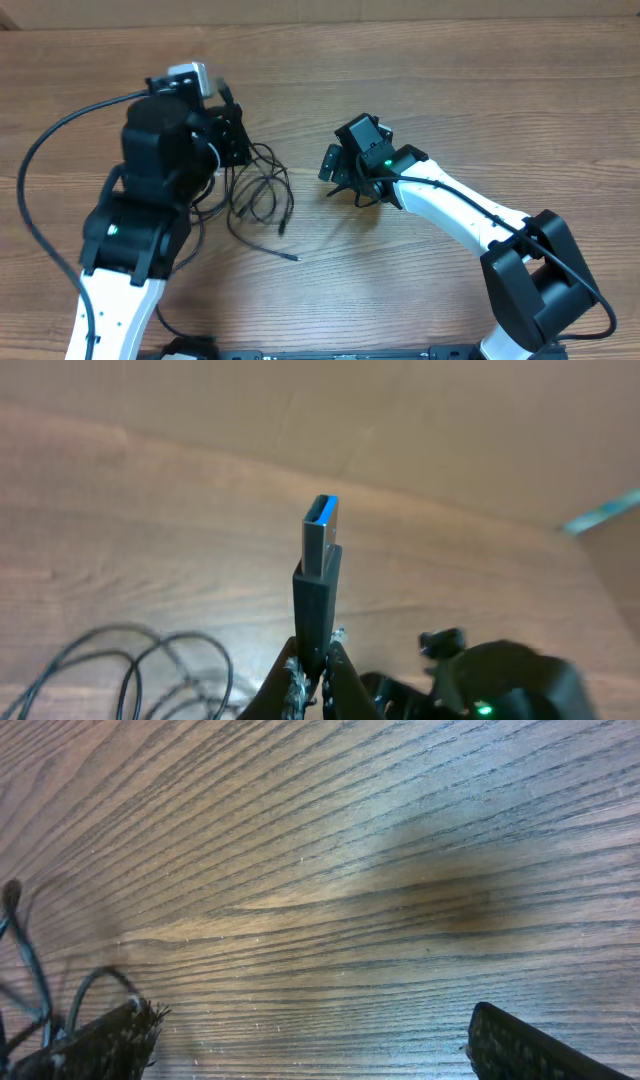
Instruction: Untangle cables
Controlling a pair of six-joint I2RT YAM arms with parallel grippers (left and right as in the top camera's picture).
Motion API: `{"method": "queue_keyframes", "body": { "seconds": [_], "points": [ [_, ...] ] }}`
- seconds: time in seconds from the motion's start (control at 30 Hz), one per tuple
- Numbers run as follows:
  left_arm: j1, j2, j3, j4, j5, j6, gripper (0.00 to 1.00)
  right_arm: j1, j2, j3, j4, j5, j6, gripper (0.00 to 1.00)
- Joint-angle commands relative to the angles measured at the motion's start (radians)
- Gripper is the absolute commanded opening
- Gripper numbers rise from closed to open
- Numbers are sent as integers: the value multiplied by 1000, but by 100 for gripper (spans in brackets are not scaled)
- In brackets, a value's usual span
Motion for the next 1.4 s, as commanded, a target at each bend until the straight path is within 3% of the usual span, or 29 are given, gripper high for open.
{"method": "queue_keyframes", "body": {
  "seconds": [0.0, 0.2, 0.37, 0.47, 0.6, 0.67, 0.83, 0.9, 1.13, 1.17, 1.27, 1.37],
  "points": [
    [0, -50, 23, 51, 0, 24, 4, 0, -3, -1, 4, 11, 0, 98],
    [0, -126, 23, 145, -37, 23, 4, 0, -3, -2, -3, -9, -1, 100],
    [0, -143, 23, 128, -308, -28, 4, 0, -3, -1, 26, -154, -111, 100],
    [0, -145, 23, 124, -260, -95, 4, 0, -3, -1, 116, -385, -275, 100],
    [0, -144, 23, 121, -174, -98, 4, 3, -3, -1, 204, -661, -454, 100],
    [0, -144, 23, 121, -174, -99, 4, 15, -3, -1, 204, -664, -499, 100],
    [0, -144, 23, 64, -172, -261, 4, 49, -3, -1, 248, -663, -532, 100],
    [0, -144, 23, 60, -130, -302, 4, 66, -3, -1, 302, -647, -531, 93],
    [1, -145, 23, 103, 64, -391, 4, 78, -3, -1, 371, -365, -345, 91],
    [1, -145, 23, 106, 85, -405, 4, 78, -3, -1, 388, -355, -335, 88],
    [1, -144, 23, 118, 118, -405, 4, 78, -3, -1, 449, -355, -335, 65],
    [1, -144, 23, 114, 142, -405, 4, 78, -3, -1, 509, -354, -305, 55]
  ]
}}
